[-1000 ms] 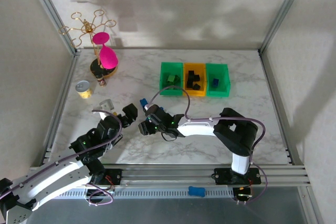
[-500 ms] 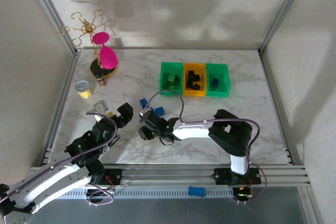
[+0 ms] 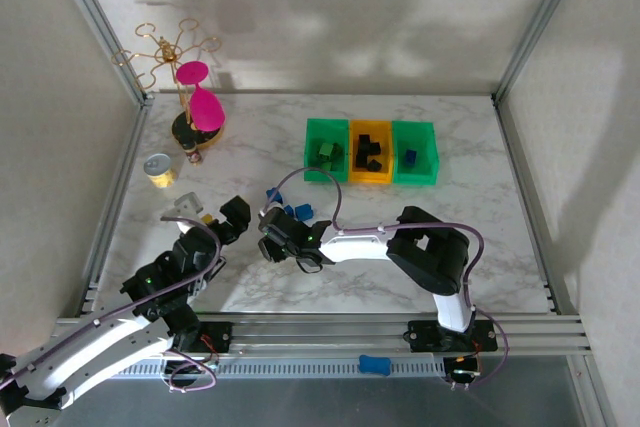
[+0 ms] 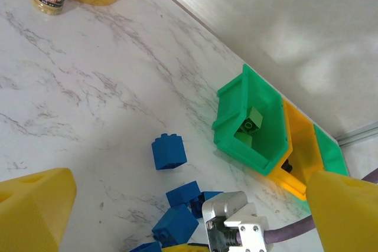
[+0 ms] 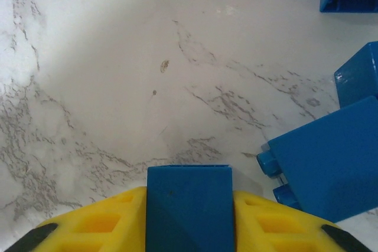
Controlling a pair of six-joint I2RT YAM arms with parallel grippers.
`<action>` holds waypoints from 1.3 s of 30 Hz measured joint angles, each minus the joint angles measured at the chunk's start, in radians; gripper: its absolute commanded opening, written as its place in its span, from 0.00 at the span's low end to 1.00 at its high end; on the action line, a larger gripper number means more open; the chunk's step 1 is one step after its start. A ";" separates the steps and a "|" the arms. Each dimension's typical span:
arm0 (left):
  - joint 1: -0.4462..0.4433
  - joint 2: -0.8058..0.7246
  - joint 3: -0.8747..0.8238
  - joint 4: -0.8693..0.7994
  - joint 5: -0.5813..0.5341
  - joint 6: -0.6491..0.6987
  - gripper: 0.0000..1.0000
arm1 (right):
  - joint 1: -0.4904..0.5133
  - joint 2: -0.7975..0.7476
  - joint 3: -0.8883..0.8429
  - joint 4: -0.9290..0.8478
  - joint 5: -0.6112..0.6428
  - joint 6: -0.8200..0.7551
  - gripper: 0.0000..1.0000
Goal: Sort the legos into containers by color
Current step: Pick up the lego from the bottom-center of the table, then place the lego in the container.
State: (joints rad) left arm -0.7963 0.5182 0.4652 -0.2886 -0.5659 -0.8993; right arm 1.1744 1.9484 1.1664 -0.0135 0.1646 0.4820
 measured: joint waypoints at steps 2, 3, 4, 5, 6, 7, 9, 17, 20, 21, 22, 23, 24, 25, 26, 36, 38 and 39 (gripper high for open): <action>0.000 0.007 -0.001 0.000 0.000 0.000 1.00 | 0.000 0.000 0.001 -0.001 0.000 0.000 0.35; 0.000 0.010 -0.002 0.000 0.000 0.000 1.00 | 0.000 -0.001 0.001 -0.001 0.000 0.000 0.34; 0.000 0.012 -0.002 0.000 0.000 0.000 1.00 | 0.000 -0.002 0.001 -0.002 0.000 0.000 0.34; 0.000 0.014 -0.002 0.000 0.000 0.000 1.00 | 0.000 -0.003 0.000 -0.003 -0.001 0.001 0.34; 0.000 0.016 -0.002 0.000 0.000 0.000 1.00 | 0.000 -0.006 0.000 -0.006 -0.002 0.001 0.34; 0.000 0.016 -0.002 0.000 0.000 0.000 1.00 | 0.000 -0.010 -0.002 -0.010 -0.003 0.001 0.34; 0.000 0.016 -0.002 0.000 0.000 0.000 1.00 | 0.000 -0.029 -0.011 -0.016 -0.005 0.004 0.35; 0.000 0.022 -0.002 0.008 0.001 0.005 0.99 | -0.018 -0.198 -0.091 -0.048 -0.009 0.042 0.35; 0.000 0.038 -0.001 0.027 0.013 0.015 1.00 | -0.063 -0.278 -0.126 -0.068 -0.007 0.061 0.36; 0.000 0.048 0.002 0.033 0.020 0.021 1.00 | -0.087 -0.308 -0.136 -0.082 -0.006 0.066 0.36; 0.000 0.061 0.006 0.041 0.027 0.030 1.00 | -0.117 -0.338 -0.145 -0.098 -0.002 0.070 0.37; 0.000 0.074 0.012 0.047 0.033 0.038 1.00 | -0.143 -0.364 -0.151 -0.113 0.001 0.073 0.37; 0.000 0.093 0.021 0.060 0.043 0.049 1.00 | -0.179 -0.394 -0.157 -0.129 0.008 0.076 0.37; 0.001 0.111 0.029 0.073 0.054 0.060 1.00 | -0.215 -0.422 -0.161 -0.145 0.016 0.076 0.37; 0.001 0.129 0.037 0.087 0.064 0.069 0.99 | -0.249 -0.445 -0.162 -0.159 0.022 0.076 0.37; 0.002 0.356 0.130 0.237 0.226 0.180 1.00 | -0.698 -0.553 -0.172 -0.225 0.061 0.000 0.36; 0.002 0.402 0.155 0.269 0.258 0.199 1.00 | -0.778 -0.545 -0.169 -0.230 0.071 -0.019 0.36; 0.002 0.428 0.169 0.285 0.276 0.208 1.00 | -0.812 -0.535 -0.164 -0.230 0.072 -0.027 0.36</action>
State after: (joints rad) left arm -0.7944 0.9466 0.6346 -0.0032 -0.2901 -0.6914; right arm 0.3626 1.4132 1.0027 -0.2436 0.2363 0.4549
